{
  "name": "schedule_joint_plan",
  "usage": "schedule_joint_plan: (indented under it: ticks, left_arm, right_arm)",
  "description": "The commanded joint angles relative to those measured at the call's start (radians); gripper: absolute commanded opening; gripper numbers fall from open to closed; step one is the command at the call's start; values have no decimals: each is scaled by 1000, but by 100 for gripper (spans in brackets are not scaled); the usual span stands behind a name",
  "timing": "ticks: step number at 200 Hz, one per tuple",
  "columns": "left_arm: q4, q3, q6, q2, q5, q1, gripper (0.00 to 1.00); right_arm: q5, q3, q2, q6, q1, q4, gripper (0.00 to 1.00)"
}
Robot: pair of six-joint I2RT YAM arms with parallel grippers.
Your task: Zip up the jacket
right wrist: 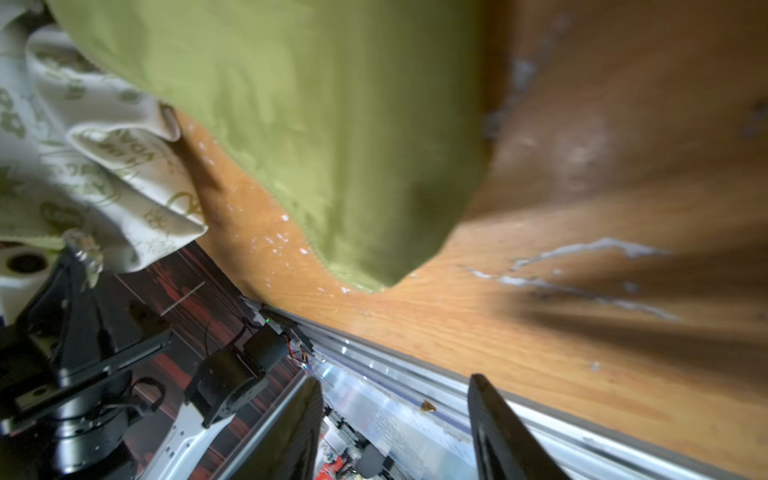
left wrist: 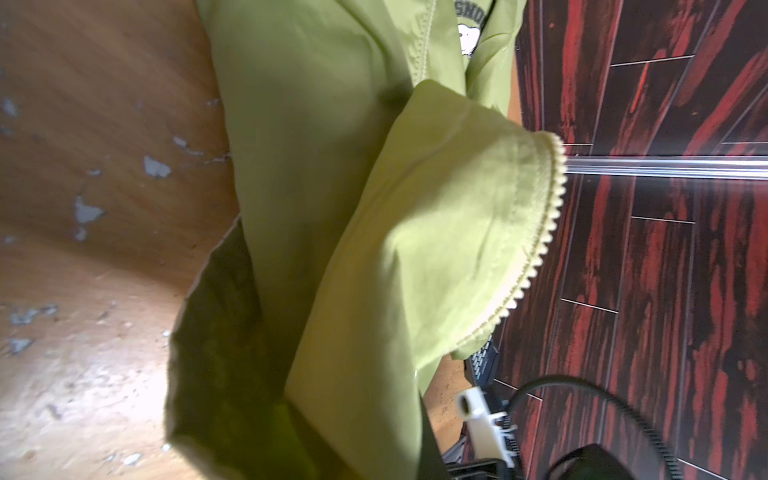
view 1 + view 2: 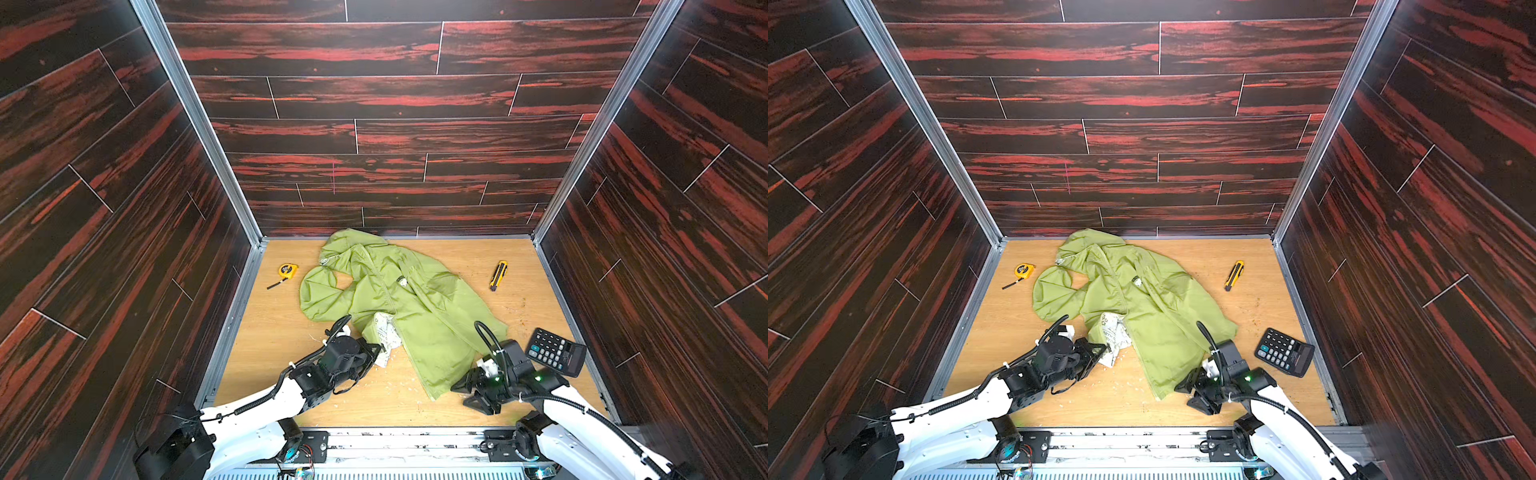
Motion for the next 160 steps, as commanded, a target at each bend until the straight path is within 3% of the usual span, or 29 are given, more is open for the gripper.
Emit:
schedule_joint_plan:
  ticks: [1,51,114,160]
  left_arm:
    - [60,2,-6,20,27,6,0]
    - [147,27,-2,80,106,6,0]
    - [140,27,-8,51,88,7,0]
    - [111,6,-24,2,40,7,0]
  right_arm:
    - [26,-28,-24,77,0,89,60]
    - [35,-68,175,81,0,323,60]
    - [-16,-102,423,16,5,711,54]
    - [-88,-95,471,-104,26,747,50]
